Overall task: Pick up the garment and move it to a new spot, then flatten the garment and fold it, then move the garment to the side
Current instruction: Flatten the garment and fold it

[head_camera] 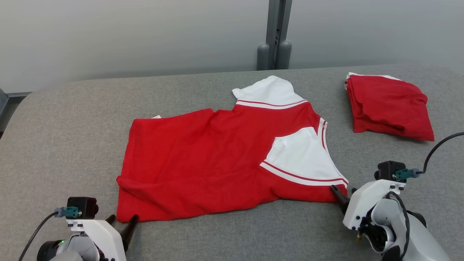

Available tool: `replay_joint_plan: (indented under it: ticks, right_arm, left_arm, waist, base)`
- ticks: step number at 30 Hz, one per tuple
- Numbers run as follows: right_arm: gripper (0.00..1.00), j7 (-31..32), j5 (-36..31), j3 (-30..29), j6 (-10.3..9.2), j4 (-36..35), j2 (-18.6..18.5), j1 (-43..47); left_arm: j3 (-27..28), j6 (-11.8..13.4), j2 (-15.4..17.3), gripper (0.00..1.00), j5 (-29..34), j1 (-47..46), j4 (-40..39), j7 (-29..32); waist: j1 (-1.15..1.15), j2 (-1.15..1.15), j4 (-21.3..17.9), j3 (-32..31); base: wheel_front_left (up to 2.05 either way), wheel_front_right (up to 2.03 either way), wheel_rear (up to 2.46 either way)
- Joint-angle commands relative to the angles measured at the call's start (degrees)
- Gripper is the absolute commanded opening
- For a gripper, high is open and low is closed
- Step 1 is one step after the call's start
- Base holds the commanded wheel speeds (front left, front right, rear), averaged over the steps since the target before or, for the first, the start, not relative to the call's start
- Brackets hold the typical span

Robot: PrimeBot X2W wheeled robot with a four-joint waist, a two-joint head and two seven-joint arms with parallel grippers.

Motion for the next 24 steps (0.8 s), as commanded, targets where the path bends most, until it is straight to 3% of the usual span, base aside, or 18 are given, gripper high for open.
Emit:
replay_joint_plan:
  ticks: [1,7,8,9,10,12,24]
  right_arm:
    - [1.00,0.31,0.44,0.38,0.03,0.43,0.14,-0.04]
    - [1.00,0.43,2.90,3.19,0.03,0.41,0.21,-0.45]
    - [0.75,0.50,3.37,3.73,0.03,0.43,0.21,-0.50]
    - [0.47,0.41,3.82,4.24,0.03,0.34,0.22,-0.58]
    - [0.31,0.06,4.26,4.77,0.03,0.19,0.24,-0.66]
    - [0.00,-0.48,4.91,5.58,0.03,0.09,0.22,-0.80]
    - [0.00,-1.81,7.37,6.97,0.03,1.10,-0.44,0.95]
  left_arm:
    - [0.06,-0.31,0.05,1.00,0.05,-1.05,0.46,-0.01]
    - [-0.80,-1.59,-1.15,1.00,0.09,-2.31,3.30,1.75]
    - [-0.96,-1.95,-1.36,1.00,0.07,-2.49,3.78,2.01]
    - [-0.99,-2.09,-1.50,0.81,0.18,-2.79,4.18,2.01]
    - [-0.98,-2.40,-1.67,0.46,0.30,-2.98,4.60,1.83]
    - [-1.14,-3.03,-2.01,0.00,0.43,-3.06,5.36,1.70]
    - [-1.76,-4.04,-1.93,0.00,0.13,-1.05,6.53,1.41]
  waist:
    - [0.00,0.00,-0.10,0.09]
    - [0.00,0.00,-0.24,0.77]
    - [0.00,0.00,-0.25,0.86]
    - [0.00,0.00,-0.27,0.93]
    - [0.00,0.00,-0.28,0.95]
    - [0.00,0.00,-0.25,0.80]
    - [0.00,0.00,-0.16,-3.62]
  base:
    - [0.00,0.00,0.00]
    - [0.00,0.00,0.00]
    - [0.00,0.00,0.00]
    - [0.00,0.00,0.00]
    - [0.00,0.00,0.00]
    - [0.00,0.00,0.00]
    - [0.00,0.00,0.00]
